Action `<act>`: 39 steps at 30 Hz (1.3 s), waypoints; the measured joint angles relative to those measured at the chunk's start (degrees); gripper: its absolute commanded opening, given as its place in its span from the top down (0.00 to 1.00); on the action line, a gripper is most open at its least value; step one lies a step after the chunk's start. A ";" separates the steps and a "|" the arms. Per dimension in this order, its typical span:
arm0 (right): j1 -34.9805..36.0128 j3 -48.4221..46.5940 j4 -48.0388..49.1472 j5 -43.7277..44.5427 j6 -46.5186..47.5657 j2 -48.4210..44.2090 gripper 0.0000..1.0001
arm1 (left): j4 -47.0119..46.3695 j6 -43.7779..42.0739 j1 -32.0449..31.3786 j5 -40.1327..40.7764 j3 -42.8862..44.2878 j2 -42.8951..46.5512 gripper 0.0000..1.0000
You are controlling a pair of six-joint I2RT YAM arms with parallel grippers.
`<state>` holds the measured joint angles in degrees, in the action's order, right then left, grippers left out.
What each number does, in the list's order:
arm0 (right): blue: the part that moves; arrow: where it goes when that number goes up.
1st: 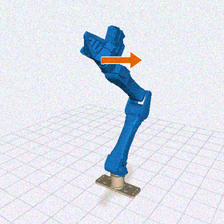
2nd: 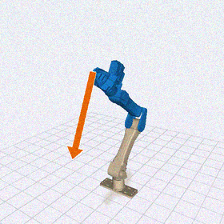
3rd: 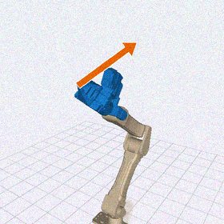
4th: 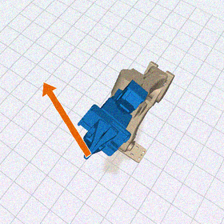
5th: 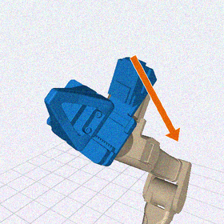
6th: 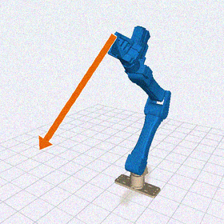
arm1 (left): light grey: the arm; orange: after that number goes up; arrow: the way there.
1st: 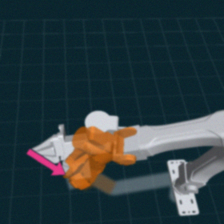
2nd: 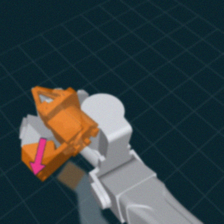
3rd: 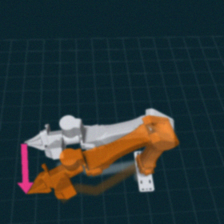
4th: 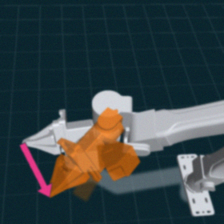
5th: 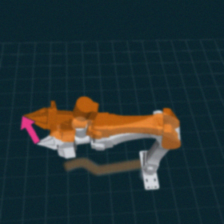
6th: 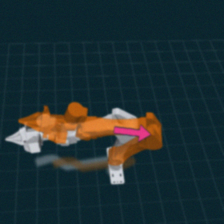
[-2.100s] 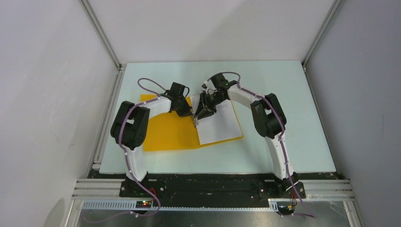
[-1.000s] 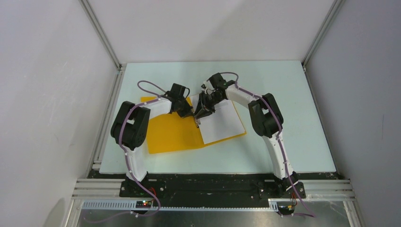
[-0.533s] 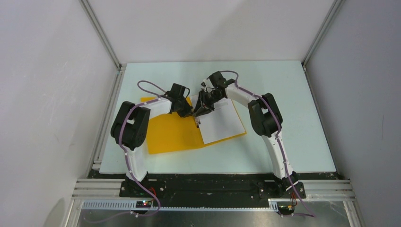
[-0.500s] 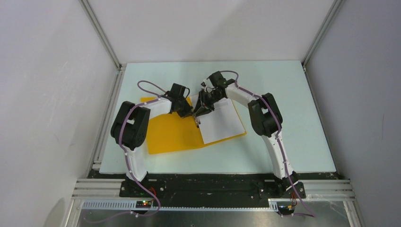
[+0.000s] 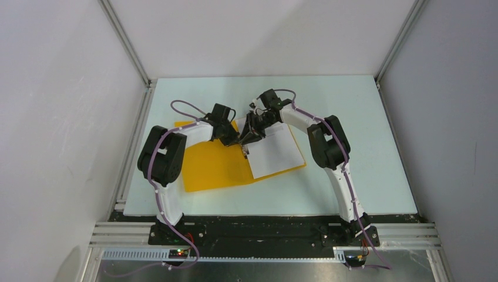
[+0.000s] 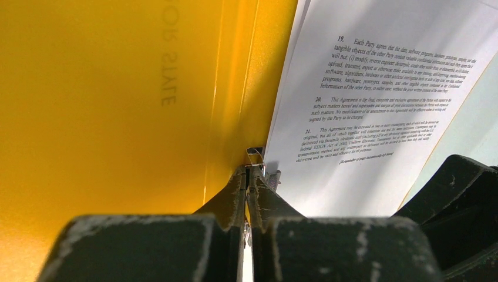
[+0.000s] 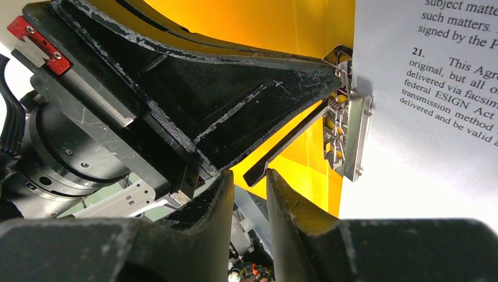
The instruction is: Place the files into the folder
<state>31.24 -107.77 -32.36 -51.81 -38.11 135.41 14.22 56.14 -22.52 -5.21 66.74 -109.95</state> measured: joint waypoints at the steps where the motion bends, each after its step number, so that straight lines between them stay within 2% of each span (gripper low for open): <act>1: 0.00 0.00 0.02 -0.07 -0.07 0.02 0.71 | 0.02 0.00 0.00 0.00 0.00 0.00 0.97; 6: 0.04 0.09 0.13 0.04 -0.04 0.02 0.76 | 0.00 0.00 -0.02 0.00 0.00 0.00 0.97; 19: 0.09 1.33 -0.76 0.31 0.94 0.02 0.81 | 0.00 0.00 -0.02 0.00 0.00 0.00 0.97; 39: 0.26 3.28 -4.24 2.32 7.69 0.02 0.87 | -0.02 0.00 -0.24 -0.02 0.00 0.00 0.97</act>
<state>31.51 -104.49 -36.60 -49.50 -30.41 135.44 14.20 56.14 -22.76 -5.23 66.74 -109.95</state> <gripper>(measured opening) 0.137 0.036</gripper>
